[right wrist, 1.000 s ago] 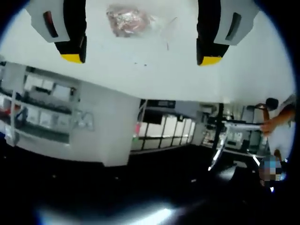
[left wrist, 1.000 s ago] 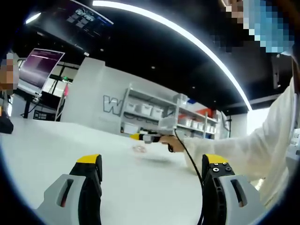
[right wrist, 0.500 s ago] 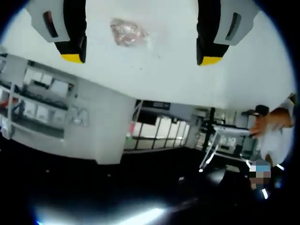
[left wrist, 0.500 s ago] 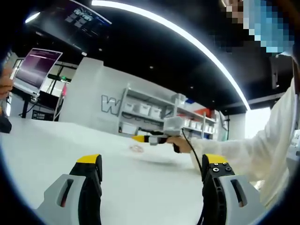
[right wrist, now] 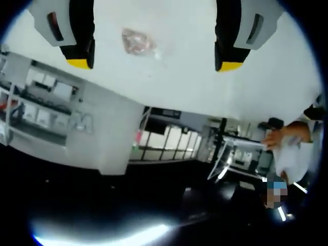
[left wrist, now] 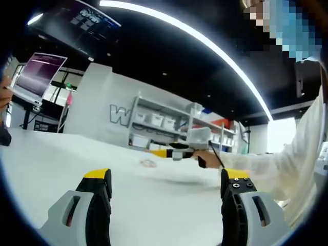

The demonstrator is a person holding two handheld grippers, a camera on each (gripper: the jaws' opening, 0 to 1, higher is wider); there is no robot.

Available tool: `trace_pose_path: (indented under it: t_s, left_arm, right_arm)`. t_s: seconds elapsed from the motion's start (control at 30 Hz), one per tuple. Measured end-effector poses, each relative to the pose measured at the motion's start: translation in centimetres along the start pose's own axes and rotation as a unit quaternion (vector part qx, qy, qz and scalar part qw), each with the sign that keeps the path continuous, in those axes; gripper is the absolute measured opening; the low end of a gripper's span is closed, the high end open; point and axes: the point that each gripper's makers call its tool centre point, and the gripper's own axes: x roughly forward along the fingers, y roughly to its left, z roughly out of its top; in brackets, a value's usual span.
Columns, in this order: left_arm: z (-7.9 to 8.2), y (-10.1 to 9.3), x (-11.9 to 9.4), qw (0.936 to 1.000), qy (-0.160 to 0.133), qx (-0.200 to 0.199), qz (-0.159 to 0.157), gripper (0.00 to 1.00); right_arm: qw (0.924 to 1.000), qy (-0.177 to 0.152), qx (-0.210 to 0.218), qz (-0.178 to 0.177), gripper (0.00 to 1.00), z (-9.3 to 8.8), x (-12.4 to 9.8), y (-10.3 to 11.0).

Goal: Open the resealable bag by pulling the two sides of the seal apart until the entire bag opening is separated and visibly accessible.

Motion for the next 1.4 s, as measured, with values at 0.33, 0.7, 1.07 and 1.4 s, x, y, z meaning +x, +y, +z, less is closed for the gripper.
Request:
trace_pose_path:
  t_s: [0.33,0.7,1.07,1.4]
  left_arm:
    - [0.2,-0.1,0.1,1.0000,-0.005,0.003,-0.002,0.88]
    - [0.1,-0.1,0.4,1.0000,-0.002,0.006,-0.001,0.88]
    - [-0.2,-0.3,0.7,1.0000,0.002,0.007,-0.004,0.88]
    - [-0.3,-0.3,0.7,0.9999,0.006,0.011,-0.003,0.88]
  right_arm:
    - [1.0000,-0.007,0.004,0.002,0.99,0.4,-1.6,0.1]
    - [0.9998,-0.014,0.010,0.000,0.99,0.6,-5.0,0.2]
    - [1.0000,-0.005,0.006,0.000,0.97,0.0,-8.9,-0.1]
    - [1.0000,-0.001,0.007,-0.004,0.95,-0.4,-10.8,0.2]
